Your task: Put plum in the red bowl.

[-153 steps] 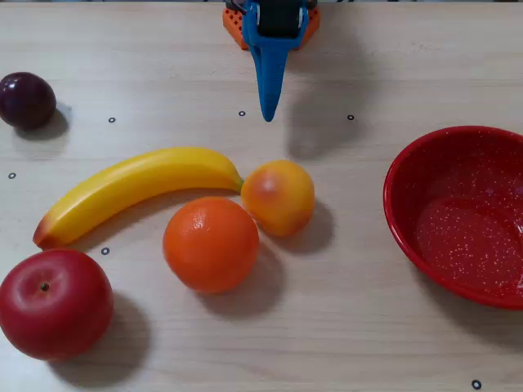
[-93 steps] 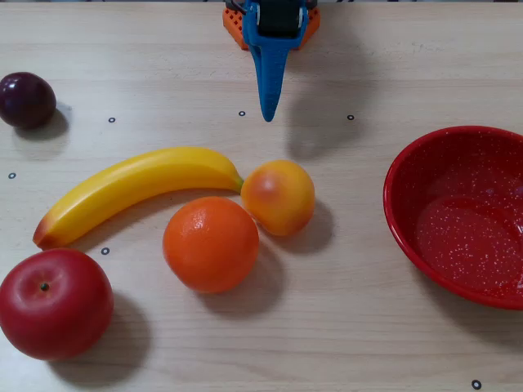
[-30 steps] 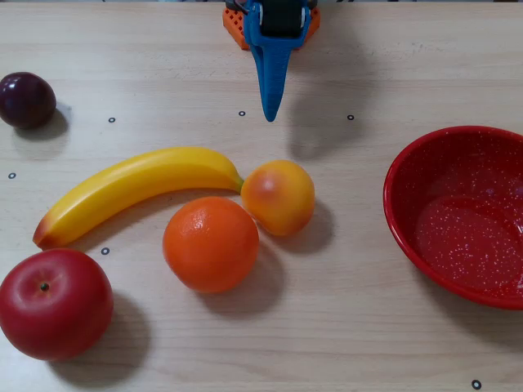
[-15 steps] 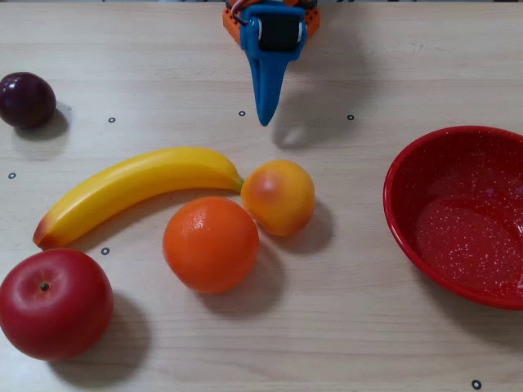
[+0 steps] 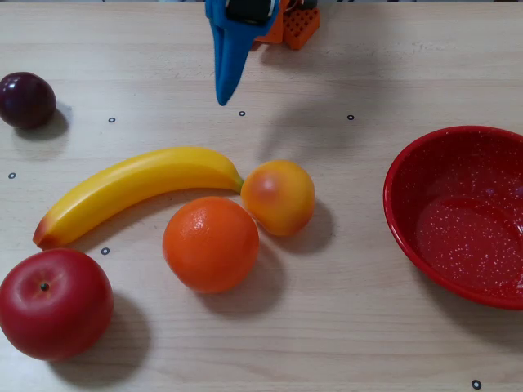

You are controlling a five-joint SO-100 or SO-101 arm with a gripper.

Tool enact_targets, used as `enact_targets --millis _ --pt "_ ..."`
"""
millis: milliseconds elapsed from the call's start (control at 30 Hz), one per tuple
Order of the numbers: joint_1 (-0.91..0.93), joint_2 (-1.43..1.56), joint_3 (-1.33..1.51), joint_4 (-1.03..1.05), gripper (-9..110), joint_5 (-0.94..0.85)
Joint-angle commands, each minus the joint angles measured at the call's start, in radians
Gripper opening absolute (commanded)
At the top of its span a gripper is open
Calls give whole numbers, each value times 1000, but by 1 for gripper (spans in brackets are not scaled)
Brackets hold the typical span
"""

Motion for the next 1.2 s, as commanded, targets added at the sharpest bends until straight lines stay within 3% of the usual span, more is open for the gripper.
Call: enact_targets --millis 0,1167 --pt "58 -35 -132 -40 0 -61" --pt "548 -788 -739 -37 0 -549"
